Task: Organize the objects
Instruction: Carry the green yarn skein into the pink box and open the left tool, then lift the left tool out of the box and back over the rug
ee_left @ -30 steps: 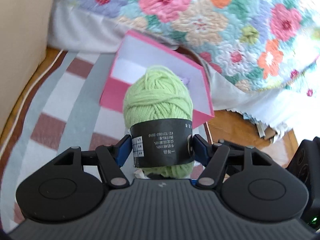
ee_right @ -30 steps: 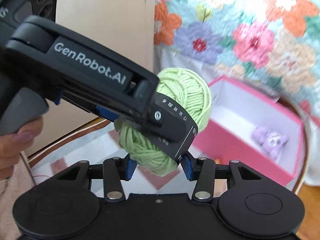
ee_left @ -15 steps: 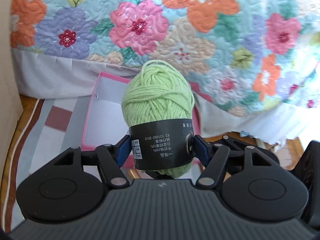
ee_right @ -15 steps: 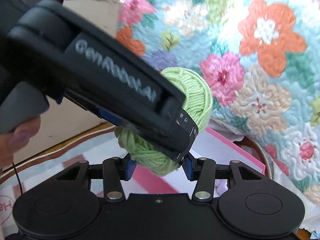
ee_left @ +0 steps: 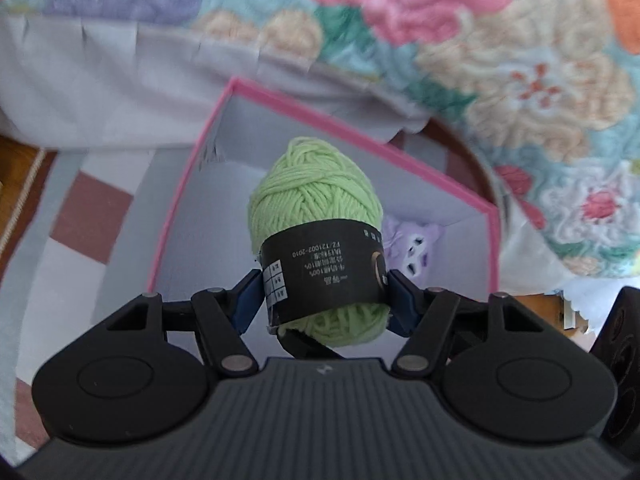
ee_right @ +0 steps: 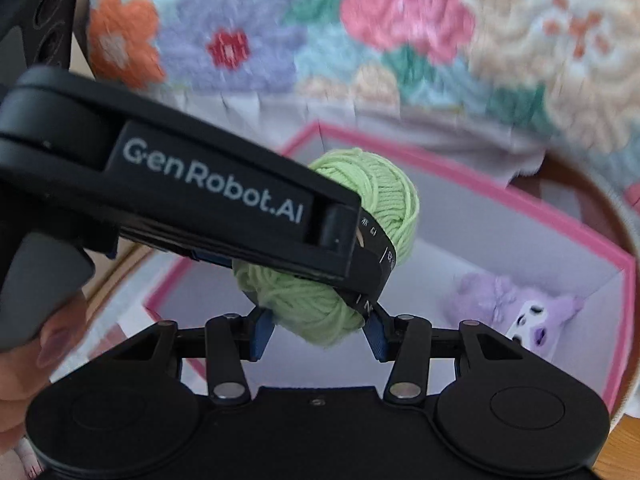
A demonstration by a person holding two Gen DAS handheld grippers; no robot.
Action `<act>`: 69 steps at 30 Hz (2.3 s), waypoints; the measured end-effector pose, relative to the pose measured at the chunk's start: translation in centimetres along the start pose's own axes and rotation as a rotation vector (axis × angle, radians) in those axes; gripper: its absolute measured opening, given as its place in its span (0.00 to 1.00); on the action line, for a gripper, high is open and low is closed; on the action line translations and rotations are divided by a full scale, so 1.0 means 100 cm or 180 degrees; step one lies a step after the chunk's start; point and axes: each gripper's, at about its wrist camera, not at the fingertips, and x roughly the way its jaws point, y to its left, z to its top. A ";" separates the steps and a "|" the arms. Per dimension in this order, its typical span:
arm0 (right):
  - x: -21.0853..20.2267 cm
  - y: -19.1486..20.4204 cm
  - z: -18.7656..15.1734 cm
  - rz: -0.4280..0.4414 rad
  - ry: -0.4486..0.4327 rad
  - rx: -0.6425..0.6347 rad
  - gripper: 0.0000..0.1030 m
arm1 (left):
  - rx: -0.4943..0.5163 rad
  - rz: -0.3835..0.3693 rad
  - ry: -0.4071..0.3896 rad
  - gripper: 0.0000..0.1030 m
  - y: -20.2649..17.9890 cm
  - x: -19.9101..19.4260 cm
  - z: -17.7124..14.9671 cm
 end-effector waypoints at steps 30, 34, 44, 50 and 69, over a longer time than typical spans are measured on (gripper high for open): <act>0.043 -0.021 0.004 0.0101 0.0247 0.0265 0.41 | 0.0492 0.0504 -0.0093 0.24 0.000 0.016 0.004; 0.052 -0.014 0.016 -0.0046 0.0118 0.0273 0.37 | 0.0442 0.0498 -0.0178 0.24 0.001 0.005 0.003; 0.056 -0.011 0.019 0.0168 0.0104 0.0447 0.43 | 0.0454 0.0553 -0.0147 0.34 -0.004 -0.023 0.006; -0.003 -0.009 0.004 0.0232 0.0004 0.0546 0.50 | 0.0518 0.0594 -0.0039 0.39 -0.017 -0.057 -0.013; -0.219 0.054 -0.067 0.0197 -0.0327 0.0349 0.79 | 0.0912 0.0463 -0.0060 0.72 -0.073 -0.215 -0.114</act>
